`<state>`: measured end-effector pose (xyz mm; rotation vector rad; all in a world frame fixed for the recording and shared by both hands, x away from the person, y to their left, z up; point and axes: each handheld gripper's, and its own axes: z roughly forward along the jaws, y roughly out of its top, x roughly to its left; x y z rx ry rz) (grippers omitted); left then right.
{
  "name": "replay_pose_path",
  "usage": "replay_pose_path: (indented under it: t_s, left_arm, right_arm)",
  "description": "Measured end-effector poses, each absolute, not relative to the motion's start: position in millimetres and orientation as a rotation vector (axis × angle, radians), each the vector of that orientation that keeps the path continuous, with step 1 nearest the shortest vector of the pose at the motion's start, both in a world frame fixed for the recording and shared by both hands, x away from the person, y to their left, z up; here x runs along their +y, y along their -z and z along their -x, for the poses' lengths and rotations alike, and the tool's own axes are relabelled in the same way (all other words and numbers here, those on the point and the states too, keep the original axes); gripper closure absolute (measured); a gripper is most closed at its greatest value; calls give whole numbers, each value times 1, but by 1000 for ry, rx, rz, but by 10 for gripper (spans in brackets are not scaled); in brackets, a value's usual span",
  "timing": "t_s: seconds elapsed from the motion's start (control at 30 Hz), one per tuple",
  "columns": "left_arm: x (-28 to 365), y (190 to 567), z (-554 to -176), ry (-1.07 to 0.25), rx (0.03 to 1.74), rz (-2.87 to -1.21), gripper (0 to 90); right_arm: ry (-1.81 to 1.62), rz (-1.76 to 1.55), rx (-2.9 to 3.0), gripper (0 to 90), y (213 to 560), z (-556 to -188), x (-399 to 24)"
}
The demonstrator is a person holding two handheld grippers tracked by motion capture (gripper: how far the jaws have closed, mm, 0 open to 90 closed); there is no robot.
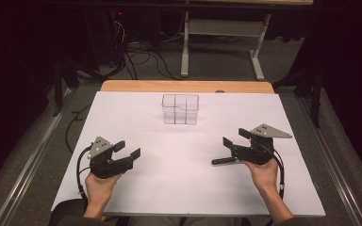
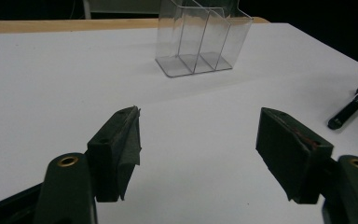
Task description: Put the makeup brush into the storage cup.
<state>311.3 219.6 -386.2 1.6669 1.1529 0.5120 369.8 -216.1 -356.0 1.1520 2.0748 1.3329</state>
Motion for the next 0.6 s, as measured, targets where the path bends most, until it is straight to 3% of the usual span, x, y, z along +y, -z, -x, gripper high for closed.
replay_pose_path:
  t_s: [0.6]
  left_arm:
    - [220,386,-311,-512,1153,-1670,303]
  right_arm:
    - [-1258,-1159,2105,280,349,-381,-212]
